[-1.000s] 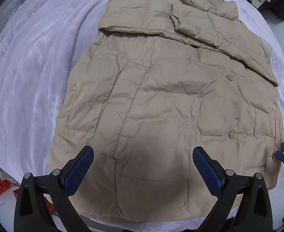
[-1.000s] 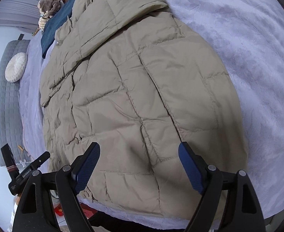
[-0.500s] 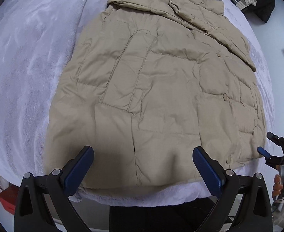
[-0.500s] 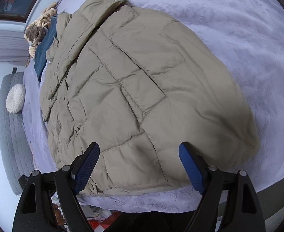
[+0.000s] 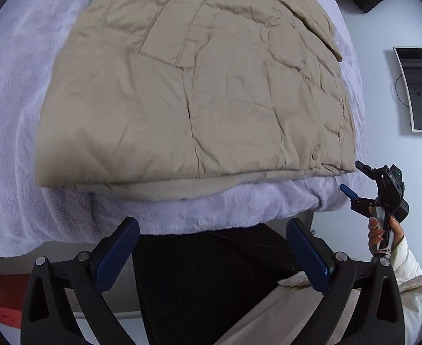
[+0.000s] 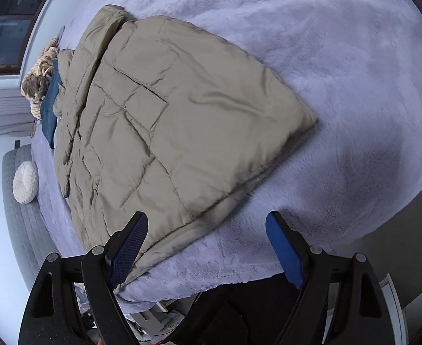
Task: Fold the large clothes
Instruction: 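Move both grippers to the jacket hem and grasp it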
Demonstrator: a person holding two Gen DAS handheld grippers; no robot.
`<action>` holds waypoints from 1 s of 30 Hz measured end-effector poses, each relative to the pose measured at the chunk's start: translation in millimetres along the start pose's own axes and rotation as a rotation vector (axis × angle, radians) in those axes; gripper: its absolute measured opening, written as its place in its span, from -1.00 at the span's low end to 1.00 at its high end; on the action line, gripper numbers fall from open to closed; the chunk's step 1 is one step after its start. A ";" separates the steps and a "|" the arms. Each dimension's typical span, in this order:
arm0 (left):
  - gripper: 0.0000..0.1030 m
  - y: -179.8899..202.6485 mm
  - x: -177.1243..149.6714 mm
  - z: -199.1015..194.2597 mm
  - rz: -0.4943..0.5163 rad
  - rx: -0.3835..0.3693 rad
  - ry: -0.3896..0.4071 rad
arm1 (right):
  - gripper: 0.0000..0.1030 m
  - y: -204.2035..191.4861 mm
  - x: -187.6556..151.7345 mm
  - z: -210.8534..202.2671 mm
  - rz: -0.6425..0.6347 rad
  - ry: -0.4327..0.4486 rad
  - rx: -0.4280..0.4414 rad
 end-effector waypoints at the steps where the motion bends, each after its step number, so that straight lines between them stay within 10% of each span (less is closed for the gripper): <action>1: 0.98 -0.9 -0.9 3.5 -0.009 0.000 -0.002 | 0.68 2.9 -1.1 1.5 0.013 0.003 0.005; 21: 0.98 -9.5 36.7 -0.2 -0.143 -0.063 0.160 | 0.74 -5.7 10.6 27.5 0.175 0.097 0.295; 25: 0.98 -10.5 38.5 0.6 -0.158 -0.067 0.175 | 1.00 -14.8 12.2 27.4 0.186 0.126 0.350; 30: 0.88 -15.0 38.4 2.4 -0.177 -0.072 0.188 | 1.00 -18.5 15.9 29.0 0.172 0.096 0.305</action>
Point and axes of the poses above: each gripper's, at about its wrist camera, not at the fingertips, and z roughly the way its jaws point, y to its right, x to its top, the point moved 1 cm from there along z, roughly the way its jaws point
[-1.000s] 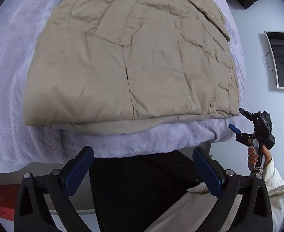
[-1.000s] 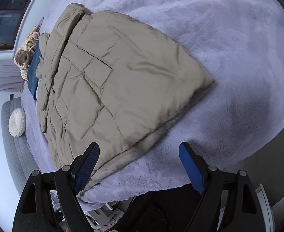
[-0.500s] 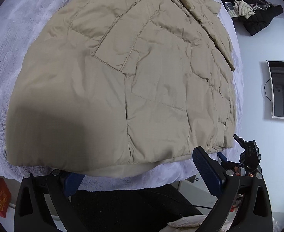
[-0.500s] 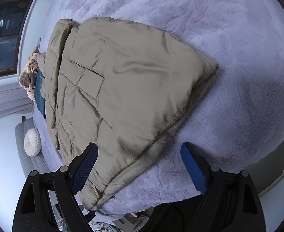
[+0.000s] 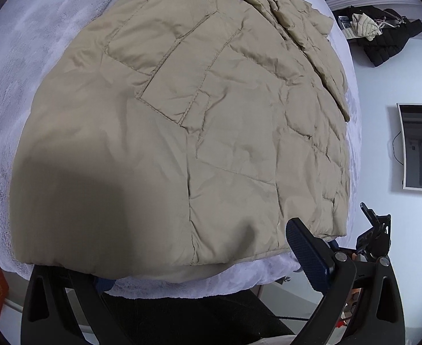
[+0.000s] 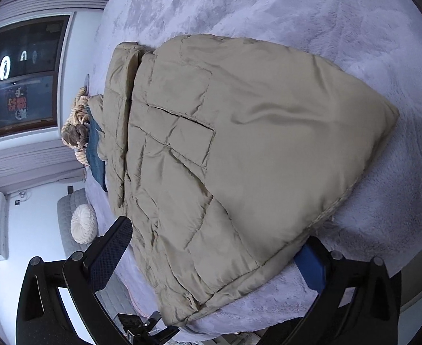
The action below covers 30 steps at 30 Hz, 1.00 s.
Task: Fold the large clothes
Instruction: 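Move both grippers to the jacket hem and grasp it, then lift the hem with both grippers and fold it up toward the collar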
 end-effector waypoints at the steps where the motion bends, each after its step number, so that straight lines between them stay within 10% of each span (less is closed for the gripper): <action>1: 0.75 -0.8 0.2 -1.2 0.000 0.000 0.007 | 1.00 0.0 0.2 1.1 -0.009 -0.017 -0.021; 5: -0.74 -1.7 4.1 -5.7 0.028 0.004 0.012 | 1.00 -2.8 -2.0 5.4 -0.035 -0.063 -0.027; 9: -0.74 10.7 8.6 -29.2 0.091 -0.002 0.093 | 0.75 -3.2 -4.0 6.7 -0.002 -0.074 -0.004; 13: -0.74 30.8 17.6 -50.1 0.164 0.012 0.154 | -0.76 -2.9 -1.4 5.8 0.014 -0.086 -0.007; 30: -0.74 156.7 166.2 -134.7 0.399 0.139 0.488 | -0.84 -212.0 81.3 0.4 -0.512 -0.051 0.037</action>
Point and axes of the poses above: each gripper's, at about its wrist camera, not at the fingertips, and z roughly the way its jaws point, y to its right, x to its top, the point moved 1 cm from there along z, roughly the way its jaws point
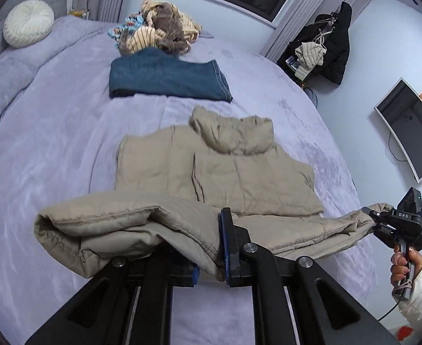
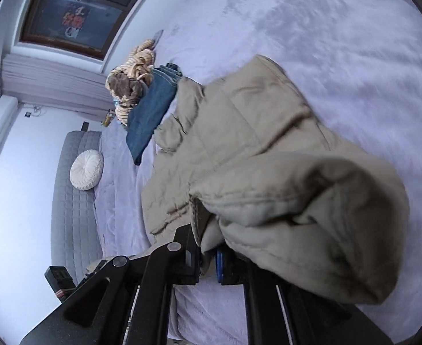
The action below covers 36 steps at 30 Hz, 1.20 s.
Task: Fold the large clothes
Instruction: 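Lift the hem with both grippers and fold it up toward the collar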
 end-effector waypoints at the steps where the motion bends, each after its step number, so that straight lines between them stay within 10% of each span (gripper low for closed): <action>1: -0.74 1.3 16.3 6.7 0.004 0.017 0.021 | -0.84 -9.1 14.7 3.6 -0.024 0.000 0.005; 10: -0.74 -17.7 99.6 130.0 -0.065 0.235 0.004 | -0.84 -50.2 148.1 102.2 -0.143 -0.048 -0.044; 25: -0.72 -60.9 110.4 251.1 -0.088 0.293 -0.166 | -0.73 10.5 186.6 218.1 -0.003 -0.115 -0.128; 27: -0.42 -57.8 109.1 241.7 -0.064 0.271 -0.152 | -0.43 7.7 187.5 213.9 -0.006 -0.122 -0.124; 28: -0.20 -56.2 108.0 234.4 -0.052 0.268 -0.132 | 0.14 4.8 187.7 209.2 -0.016 -0.118 -0.109; 29: 0.46 -54.3 106.6 226.4 -0.033 0.285 -0.102 | 0.46 1.2 187.8 204.7 -0.028 -0.115 -0.098; 30: 0.89 -52.4 106.2 215.2 -0.015 0.314 -0.067 | 0.46 -3.0 187.2 199.9 -0.044 -0.108 -0.092; 33: 0.89 -46.3 104.3 199.7 0.026 0.318 -0.019 | 0.42 -16.9 180.8 189.1 -0.125 -0.108 -0.125; 36: 0.41 -42.0 97.0 205.0 0.021 0.268 -0.045 | -0.71 -27.1 164.4 191.7 -0.211 -0.139 -0.156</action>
Point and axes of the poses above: each gripper's, at about its wrist camera, not at the fingertips, and z roughly the way its jaws point, y to its right, x to its top, the point moved 1 cm from there along z, roughly the way its jaws point
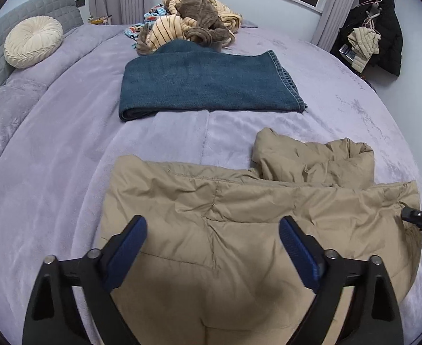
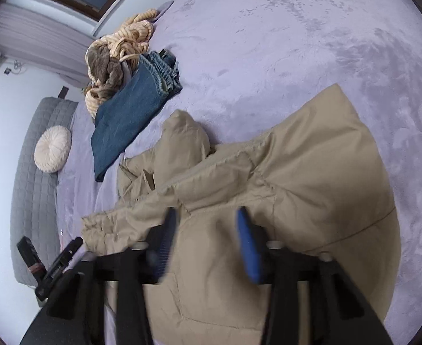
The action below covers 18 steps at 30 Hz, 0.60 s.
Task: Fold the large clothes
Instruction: 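Lift the hem with both grippers and fold it up toward the collar, then release the hem and press the folded jacket flat with both grippers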
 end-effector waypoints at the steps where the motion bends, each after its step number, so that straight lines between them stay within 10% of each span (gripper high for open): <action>1: 0.27 5.3 -3.4 7.2 0.016 -0.013 -0.028 | -0.75 -3.3 -5.3 6.4 -0.027 -0.021 -0.014; 4: -0.28 20.1 -16.1 40.0 0.049 -0.021 -0.097 | -0.76 -10.3 -18.1 33.1 -0.125 -0.064 -0.064; 18: -0.28 -21.6 16.3 89.1 -0.002 0.185 -0.020 | -1.00 13.5 24.4 64.8 -0.191 0.006 -0.188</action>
Point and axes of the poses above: each gripper's, at about its wrist camera, not at the fingertips, and z roughly the way its jaws point, y to its right, x to its top, the point moved 1 cm from there along z, roughly the way its jaws point
